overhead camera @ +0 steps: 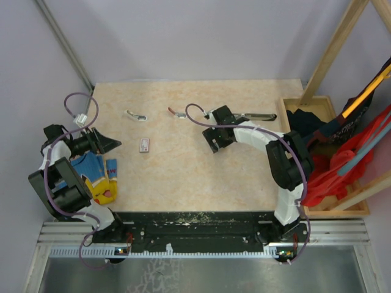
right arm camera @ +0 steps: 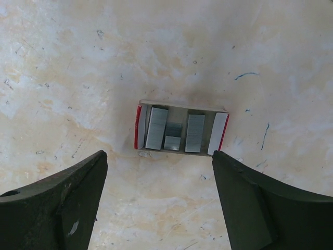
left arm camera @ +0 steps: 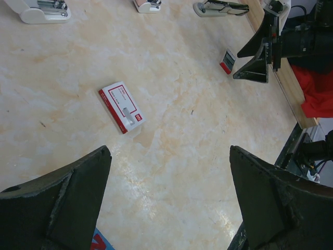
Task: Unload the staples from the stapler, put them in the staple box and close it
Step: Place the staple in the staple box.
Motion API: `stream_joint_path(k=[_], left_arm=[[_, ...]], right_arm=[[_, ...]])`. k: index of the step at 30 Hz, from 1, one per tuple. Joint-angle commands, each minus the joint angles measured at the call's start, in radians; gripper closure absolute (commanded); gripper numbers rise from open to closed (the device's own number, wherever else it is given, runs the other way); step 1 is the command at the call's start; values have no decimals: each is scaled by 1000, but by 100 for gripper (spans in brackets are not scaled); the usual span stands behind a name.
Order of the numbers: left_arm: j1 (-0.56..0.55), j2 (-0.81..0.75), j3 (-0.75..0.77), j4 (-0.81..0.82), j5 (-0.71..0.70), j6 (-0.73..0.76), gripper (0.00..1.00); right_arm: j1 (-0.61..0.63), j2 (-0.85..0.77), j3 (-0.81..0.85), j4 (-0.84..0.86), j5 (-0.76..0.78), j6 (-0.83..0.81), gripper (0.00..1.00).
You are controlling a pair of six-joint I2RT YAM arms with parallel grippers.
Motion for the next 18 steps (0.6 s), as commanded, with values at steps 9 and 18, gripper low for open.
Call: stream_joint_path(k=[9,18], left_arm=[[12,4,19,-10,21,19,0],[15,7,21,-13,26,22,0]], right_arm=[[31,37,33,58,56,10,24],[33,48,36,65,73,9,25]])
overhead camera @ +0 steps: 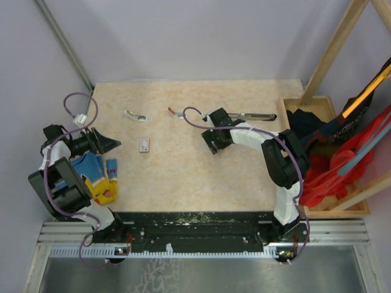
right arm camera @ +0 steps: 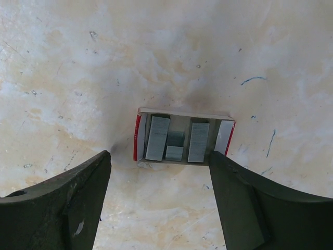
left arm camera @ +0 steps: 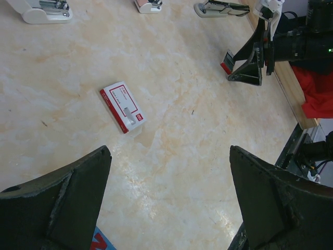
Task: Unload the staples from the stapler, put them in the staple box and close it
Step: Place the staple in the staple box.
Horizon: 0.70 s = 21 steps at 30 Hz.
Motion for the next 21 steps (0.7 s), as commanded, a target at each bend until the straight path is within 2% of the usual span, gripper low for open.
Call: stream_joint_path(k=[1,21], left_arm=[[11,7,20,-12,26,21,0],[13,13,24,-22,29,31,0]], right_arm=[[8,11,36,42,18,9,25],[13,41,43,46,26,4,34]])
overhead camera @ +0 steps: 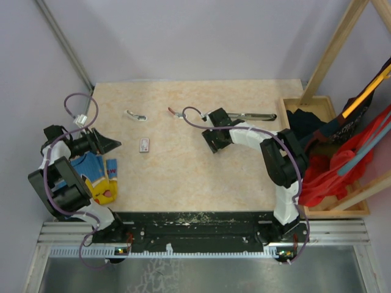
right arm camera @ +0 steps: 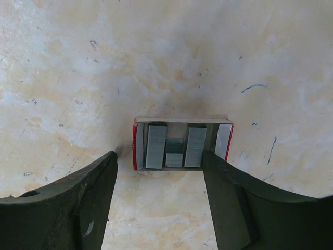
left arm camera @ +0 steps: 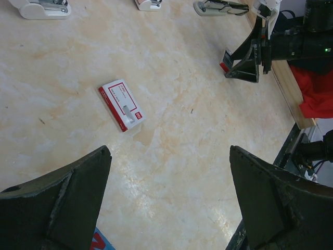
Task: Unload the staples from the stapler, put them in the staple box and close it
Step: Place the staple in the staple box.
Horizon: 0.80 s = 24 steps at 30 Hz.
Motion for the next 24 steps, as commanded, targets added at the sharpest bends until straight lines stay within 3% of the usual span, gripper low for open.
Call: stream_joint_path(k=[1,16,24], left_arm=[[14,4,24,-14,29,26,0],[21,-1,25,-23,38,32,0],[21,1,25,-23,41,32,0]], right_arm=[[15,25,40,27,26,4,35],[20,20,34,40,52,-8,51],[21,20,34,39,54,-9,54]])
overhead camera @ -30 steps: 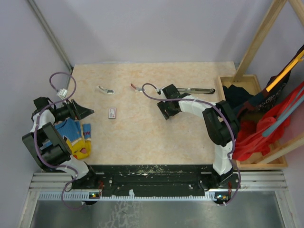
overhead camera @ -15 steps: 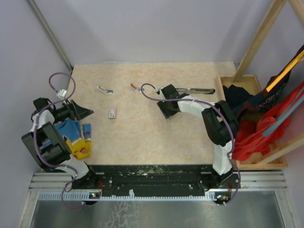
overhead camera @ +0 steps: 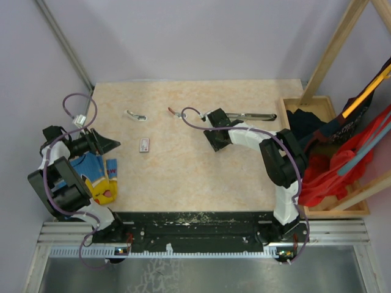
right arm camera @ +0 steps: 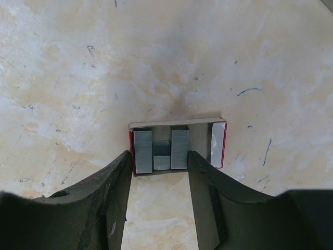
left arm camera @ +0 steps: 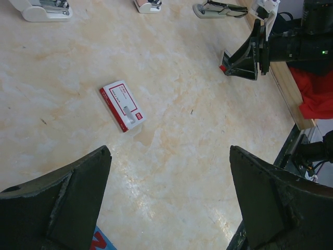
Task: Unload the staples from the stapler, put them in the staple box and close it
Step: Place the staple in the staple box, then close the staple box at the center of the board.
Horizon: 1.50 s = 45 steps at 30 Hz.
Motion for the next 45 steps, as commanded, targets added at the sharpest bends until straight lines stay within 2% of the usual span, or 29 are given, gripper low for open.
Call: stream_joint_path(k=[1,6,11,22,24,28,36,45], left_arm=[[10,-1,25,-16,29,20,0],[10,-3,25,-15,30,20,0],[10,-1,25,-15,29,19,0],[3,-14,33,29,-27,-25,0],[-13,-13,42,32,-58,-27,0],[-84,6,55,47,-154,-33,0],[-312,60,48,113,-386,-69,0],[-450,150,20,214,-599,-161,0]], right_arm=[[10,14,31,28,19,-7,56],[10,13,38,23,19,-7,58],[11,0,49,14,12,-11,50],[10,-147,61,0,-86,-55,27],[10,-176,53,5,-88,-71,21],[-1,-229,44,12,-85,-96,3],[-93,-356,55,-44,-155,-136,1],[-125,-427,-38,-22,-195,-138,1]])
